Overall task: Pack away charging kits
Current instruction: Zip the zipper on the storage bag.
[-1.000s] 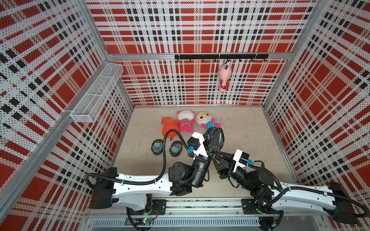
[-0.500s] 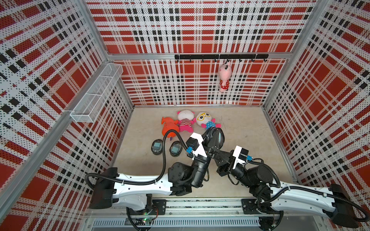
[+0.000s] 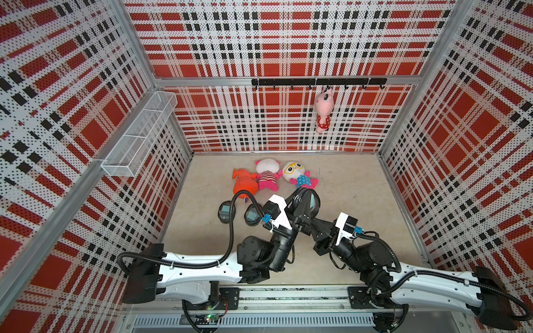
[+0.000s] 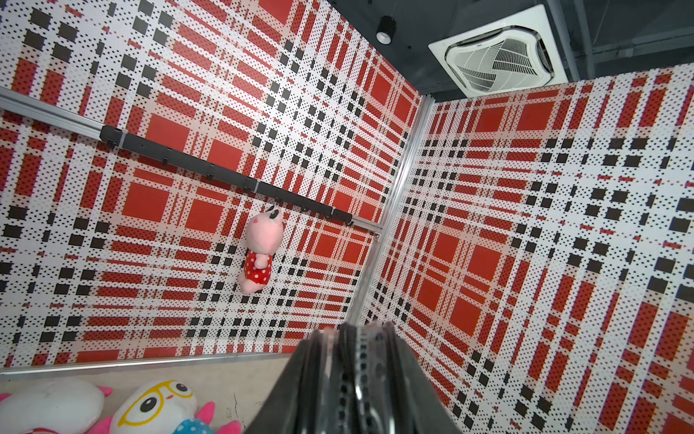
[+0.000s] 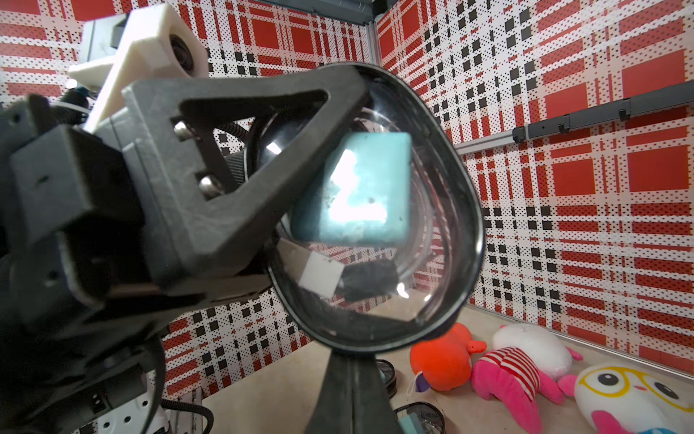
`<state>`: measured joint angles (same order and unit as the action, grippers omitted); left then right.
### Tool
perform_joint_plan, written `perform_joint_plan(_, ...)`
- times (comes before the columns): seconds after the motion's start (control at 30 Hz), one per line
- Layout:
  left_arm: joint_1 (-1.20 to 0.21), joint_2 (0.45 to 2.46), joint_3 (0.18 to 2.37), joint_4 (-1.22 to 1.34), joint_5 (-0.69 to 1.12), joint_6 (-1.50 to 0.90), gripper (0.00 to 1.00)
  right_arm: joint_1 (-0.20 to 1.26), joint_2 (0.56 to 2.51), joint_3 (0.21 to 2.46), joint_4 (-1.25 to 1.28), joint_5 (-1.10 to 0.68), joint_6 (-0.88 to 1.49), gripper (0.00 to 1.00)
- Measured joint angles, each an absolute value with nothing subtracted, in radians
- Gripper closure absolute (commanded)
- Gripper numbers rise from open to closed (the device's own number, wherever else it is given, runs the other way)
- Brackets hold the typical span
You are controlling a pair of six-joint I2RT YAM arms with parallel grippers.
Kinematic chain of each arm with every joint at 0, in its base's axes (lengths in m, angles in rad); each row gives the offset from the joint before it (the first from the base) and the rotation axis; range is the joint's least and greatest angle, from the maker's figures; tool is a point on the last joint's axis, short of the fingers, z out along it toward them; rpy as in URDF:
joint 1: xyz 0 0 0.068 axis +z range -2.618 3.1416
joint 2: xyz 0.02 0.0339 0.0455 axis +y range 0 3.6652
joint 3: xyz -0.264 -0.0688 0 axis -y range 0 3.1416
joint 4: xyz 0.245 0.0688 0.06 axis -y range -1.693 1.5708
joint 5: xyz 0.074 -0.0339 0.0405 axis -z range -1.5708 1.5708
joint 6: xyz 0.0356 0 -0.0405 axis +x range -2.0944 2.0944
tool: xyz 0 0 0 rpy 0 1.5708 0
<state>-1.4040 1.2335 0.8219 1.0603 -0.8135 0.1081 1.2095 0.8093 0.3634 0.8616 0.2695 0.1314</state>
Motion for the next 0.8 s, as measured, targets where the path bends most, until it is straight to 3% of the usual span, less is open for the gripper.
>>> perform_joint_plan(0.8, -1.248, 1.047, 0.709, 0.873, -0.521, -0.181, 1.00, 1.179, 0.755, 0.436, 0.654, 0.326, -0.009, 1.00)
